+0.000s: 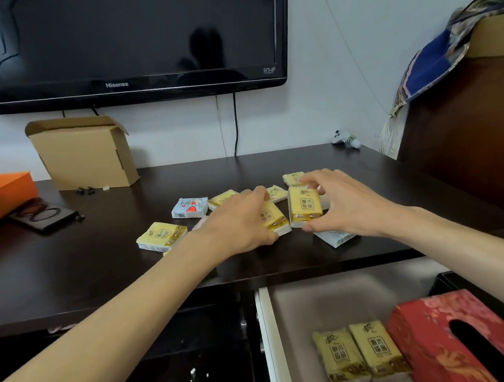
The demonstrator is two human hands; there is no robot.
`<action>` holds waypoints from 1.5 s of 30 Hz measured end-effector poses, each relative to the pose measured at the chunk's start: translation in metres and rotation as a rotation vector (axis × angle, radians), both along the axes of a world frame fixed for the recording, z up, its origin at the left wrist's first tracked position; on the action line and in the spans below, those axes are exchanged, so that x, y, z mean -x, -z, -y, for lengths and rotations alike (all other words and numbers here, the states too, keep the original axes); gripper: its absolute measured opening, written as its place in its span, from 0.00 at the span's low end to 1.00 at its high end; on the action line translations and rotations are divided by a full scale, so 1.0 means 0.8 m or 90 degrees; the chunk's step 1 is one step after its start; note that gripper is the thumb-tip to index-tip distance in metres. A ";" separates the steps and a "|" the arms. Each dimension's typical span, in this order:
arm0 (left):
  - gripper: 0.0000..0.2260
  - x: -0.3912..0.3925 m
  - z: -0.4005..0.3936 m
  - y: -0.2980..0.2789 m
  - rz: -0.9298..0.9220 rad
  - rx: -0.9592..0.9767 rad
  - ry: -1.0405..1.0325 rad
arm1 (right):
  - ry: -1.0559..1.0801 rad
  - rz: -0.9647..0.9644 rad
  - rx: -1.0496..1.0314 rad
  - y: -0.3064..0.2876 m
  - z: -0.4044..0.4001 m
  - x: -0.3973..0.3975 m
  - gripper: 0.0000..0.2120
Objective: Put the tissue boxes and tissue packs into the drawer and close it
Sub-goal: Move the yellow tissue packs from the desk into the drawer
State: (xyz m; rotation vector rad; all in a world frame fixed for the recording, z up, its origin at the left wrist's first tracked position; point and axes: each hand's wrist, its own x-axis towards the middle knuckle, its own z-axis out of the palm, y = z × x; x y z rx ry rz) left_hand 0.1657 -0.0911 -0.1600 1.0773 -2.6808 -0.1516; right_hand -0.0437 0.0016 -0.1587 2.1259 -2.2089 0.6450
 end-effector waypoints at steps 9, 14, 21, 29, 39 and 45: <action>0.30 -0.034 -0.138 0.013 0.001 -0.043 0.134 | -0.058 0.007 -0.051 0.035 -0.146 -0.006 0.38; 0.25 -0.033 -0.185 0.055 0.054 -0.061 0.197 | -0.066 -0.028 -0.135 0.065 -0.206 -0.009 0.37; 0.29 -0.030 -0.226 0.116 0.101 -0.065 0.260 | -0.146 -0.182 -0.153 0.112 -0.268 -0.012 0.32; 0.30 -0.022 -0.248 0.136 0.124 -0.026 0.291 | -0.146 -0.168 -0.306 0.108 -0.260 -0.020 0.31; 0.31 -0.022 -0.252 0.144 0.147 -0.047 0.309 | -0.099 -0.242 -0.295 0.114 -0.257 -0.031 0.40; 0.35 -0.025 -0.230 0.137 0.181 -0.019 0.294 | -0.112 -0.263 -0.293 0.110 -0.250 -0.033 0.40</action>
